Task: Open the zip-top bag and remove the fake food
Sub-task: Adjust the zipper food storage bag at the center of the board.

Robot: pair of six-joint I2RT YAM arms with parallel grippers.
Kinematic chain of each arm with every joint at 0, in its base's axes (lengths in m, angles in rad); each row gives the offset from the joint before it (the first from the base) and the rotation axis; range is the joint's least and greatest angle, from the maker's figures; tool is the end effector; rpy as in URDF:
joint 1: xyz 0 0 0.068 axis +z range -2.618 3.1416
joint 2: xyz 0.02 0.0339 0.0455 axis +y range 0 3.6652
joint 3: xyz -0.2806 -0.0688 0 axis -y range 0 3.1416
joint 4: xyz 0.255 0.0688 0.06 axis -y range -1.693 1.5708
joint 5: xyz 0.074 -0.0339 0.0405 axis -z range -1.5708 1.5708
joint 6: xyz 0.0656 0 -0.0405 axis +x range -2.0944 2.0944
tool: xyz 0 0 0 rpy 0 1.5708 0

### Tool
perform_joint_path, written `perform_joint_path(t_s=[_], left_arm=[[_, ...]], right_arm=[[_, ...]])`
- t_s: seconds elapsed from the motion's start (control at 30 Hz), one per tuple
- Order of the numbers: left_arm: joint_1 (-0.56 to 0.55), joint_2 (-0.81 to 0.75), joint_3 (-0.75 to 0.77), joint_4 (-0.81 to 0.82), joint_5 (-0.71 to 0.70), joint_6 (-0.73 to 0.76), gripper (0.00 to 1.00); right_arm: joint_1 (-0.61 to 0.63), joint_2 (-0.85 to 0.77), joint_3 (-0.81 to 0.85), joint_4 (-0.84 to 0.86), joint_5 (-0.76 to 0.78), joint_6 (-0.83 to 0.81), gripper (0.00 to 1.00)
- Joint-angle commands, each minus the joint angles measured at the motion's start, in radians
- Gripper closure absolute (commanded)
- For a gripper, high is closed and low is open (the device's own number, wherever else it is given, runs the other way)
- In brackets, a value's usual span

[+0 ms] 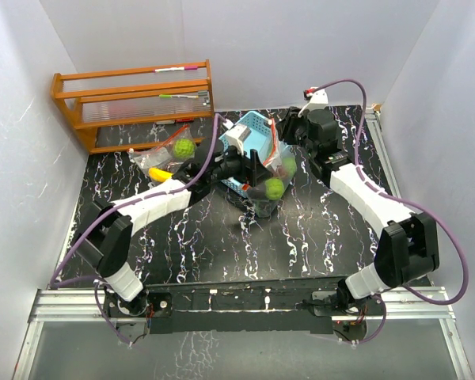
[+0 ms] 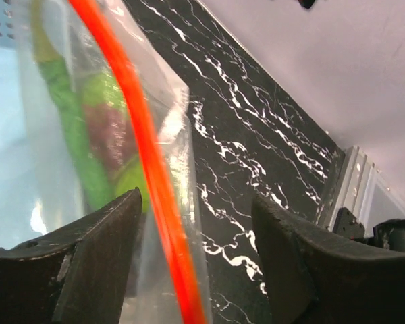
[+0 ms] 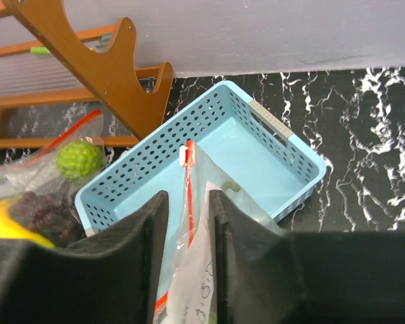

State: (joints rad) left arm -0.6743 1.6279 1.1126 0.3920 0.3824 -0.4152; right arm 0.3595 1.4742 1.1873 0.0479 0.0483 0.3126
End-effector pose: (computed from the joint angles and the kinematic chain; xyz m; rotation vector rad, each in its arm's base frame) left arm 0.3138 -0.2822 0.3036 0.5358 1.7384 -1.1180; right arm 0.3662 0.1343 0.3451 -0.0082 1.8308 0.4325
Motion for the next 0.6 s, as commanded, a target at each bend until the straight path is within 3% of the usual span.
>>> perform_joint_path(t_s=[0.0,0.07,0.2,0.27,0.5,0.57], left_arm=[[-0.050,0.003,0.014,0.010,0.001,0.021,0.49],[-0.058,0.007,0.002,0.010,-0.001,0.019,0.73],[-0.070,-0.001,-0.005,-0.022,-0.003,0.046,0.98],[-0.075,-0.017,-0.008,-0.033,-0.014,0.064,1.00],[-0.076,-0.065,-0.026,-0.038,-0.041,0.075,1.00],[-0.076,-0.083,-0.036,-0.038,-0.047,0.075,1.00]], right_arm=[[-0.004,0.014,0.026,0.048,-0.103,-0.005,0.52],[-0.005,0.040,0.034,0.050,-0.128,-0.003,0.42],[-0.001,0.079,0.041,0.049,-0.142,0.000,0.41],[-0.002,0.090,0.045,0.032,-0.123,0.001,0.47],[-0.001,0.055,0.037,-0.031,-0.038,-0.007,0.88],[-0.003,0.032,0.030,-0.042,-0.009,-0.010,0.93]])
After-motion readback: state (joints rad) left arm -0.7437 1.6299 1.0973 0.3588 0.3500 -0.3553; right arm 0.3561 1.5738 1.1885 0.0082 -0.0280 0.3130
